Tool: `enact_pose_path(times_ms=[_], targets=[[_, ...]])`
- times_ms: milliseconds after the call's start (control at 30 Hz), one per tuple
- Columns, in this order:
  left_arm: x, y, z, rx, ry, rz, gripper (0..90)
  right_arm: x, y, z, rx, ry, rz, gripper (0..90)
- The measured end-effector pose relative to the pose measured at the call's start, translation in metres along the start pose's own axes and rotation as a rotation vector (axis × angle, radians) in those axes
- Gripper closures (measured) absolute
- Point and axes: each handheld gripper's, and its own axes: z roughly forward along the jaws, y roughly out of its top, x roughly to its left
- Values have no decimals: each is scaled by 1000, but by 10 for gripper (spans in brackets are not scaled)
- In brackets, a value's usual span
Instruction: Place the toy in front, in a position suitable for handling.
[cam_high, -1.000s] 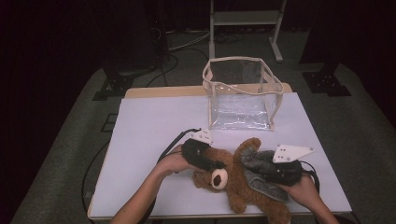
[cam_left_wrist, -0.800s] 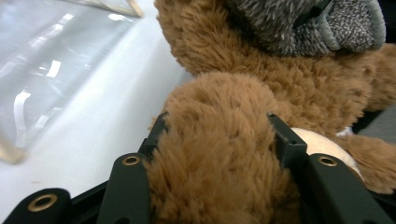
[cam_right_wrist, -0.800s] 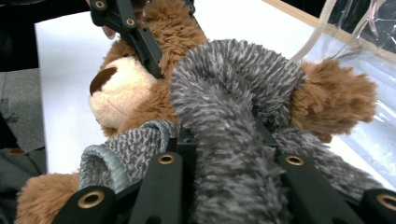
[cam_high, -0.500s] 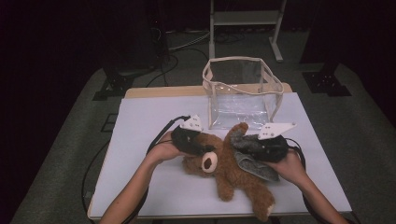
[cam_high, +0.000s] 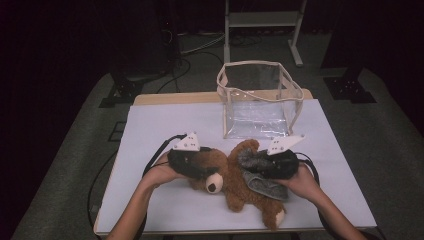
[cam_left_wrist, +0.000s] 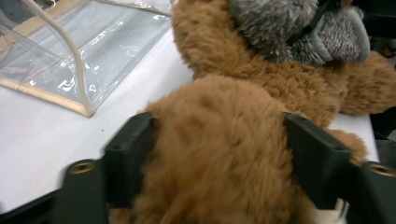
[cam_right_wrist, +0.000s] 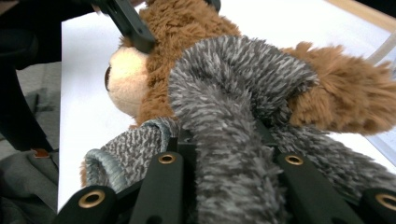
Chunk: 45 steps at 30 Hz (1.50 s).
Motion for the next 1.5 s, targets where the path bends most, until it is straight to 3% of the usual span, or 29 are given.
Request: enact_pose_path(times_ms=[100, 267, 367, 467, 600, 800, 967, 1067, 1167, 1267, 1500], targets=[[-3, -3, -10, -14, 10, -2, 202, 12, -9, -5, -27, -22, -12, 720], [-8, -15, -4, -36, -6, -7, 398, 20, -20, -15, -58, -49, -1, 719], [-13, -18, -3, -61, -3, 13, 443, 22, -17, -26, -54, -70, 1, 719], [-15, -21, -3, -75, 5, 16, 455, 29, -9, -45, -64, -79, -4, 719], [-18, -21, -3, -78, 15, 35, 455, 42, 14, -63, -76, -101, -58, 717], [-25, -19, -3, -69, 26, 67, 455, 50, 51, -52, -58, -95, -139, 716], [-31, -16, -3, -58, 31, 99, 458, 42, 68, -11, 40, -79, -177, 714], [-33, -15, -3, -52, 29, 118, 458, 32, 66, 13, 102, -70, -167, 713], [-33, -17, -3, -53, 28, 116, 458, 19, 57, 26, 160, -84, -146, 714], [-33, -17, -2, -54, 30, 112, 458, 6, 47, 21, 141, -72, -83, 715], [-33, -18, -2, -64, 27, 100, 455, -2, 27, -5, 109, -99, -19, 717]])
